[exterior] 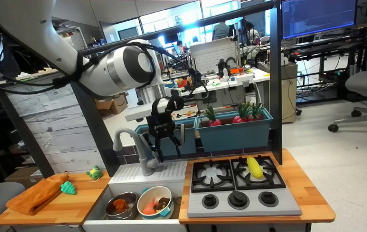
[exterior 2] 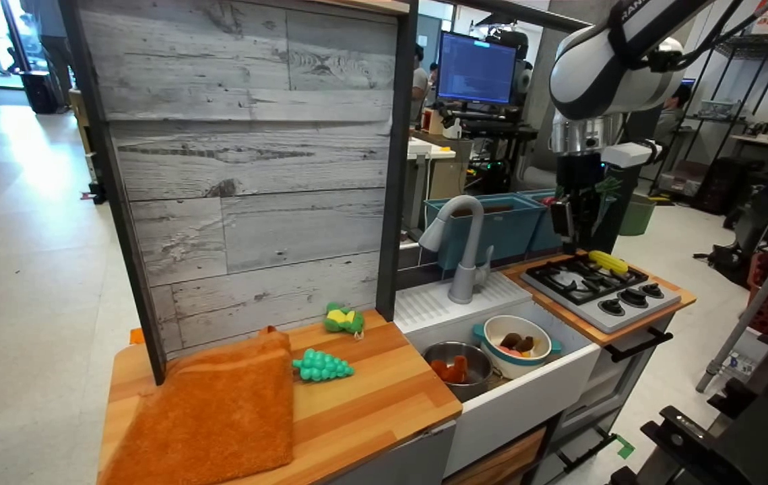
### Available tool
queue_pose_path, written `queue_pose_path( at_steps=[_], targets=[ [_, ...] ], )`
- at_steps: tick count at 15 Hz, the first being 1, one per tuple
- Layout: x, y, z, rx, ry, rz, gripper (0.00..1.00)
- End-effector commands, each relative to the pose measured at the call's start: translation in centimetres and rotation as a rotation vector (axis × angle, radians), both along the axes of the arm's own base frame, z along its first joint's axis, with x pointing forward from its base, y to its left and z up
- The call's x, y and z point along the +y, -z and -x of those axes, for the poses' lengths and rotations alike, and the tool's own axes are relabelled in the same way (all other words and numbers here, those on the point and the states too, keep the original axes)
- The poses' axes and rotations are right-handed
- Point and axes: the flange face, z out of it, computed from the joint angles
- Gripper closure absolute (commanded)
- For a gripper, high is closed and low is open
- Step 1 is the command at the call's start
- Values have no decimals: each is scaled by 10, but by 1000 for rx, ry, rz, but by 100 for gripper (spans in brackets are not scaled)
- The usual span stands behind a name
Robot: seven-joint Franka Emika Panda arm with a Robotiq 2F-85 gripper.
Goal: Pick up all the plush toys from the counter and on the stove and put them in the pots, then wipe the counter with the cloth
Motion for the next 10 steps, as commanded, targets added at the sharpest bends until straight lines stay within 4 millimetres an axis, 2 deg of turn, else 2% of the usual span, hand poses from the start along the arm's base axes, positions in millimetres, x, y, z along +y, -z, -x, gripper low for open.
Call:
queue_pose_path(
  at_steps=[1, 2, 3, 7, 9, 10],
  targets=[
    [54, 12, -14, -125, -137, 68, 11],
    [76, 14, -15, -153, -189, 77, 3],
    [104, 14, -12, -183, -241, 82, 0],
    [205, 2, 2, -275, -447, 54, 0],
    [242, -6, 10, -277, -490, -9, 0],
    [251, -11, 16, -271, -493, -28, 0]
  ],
)
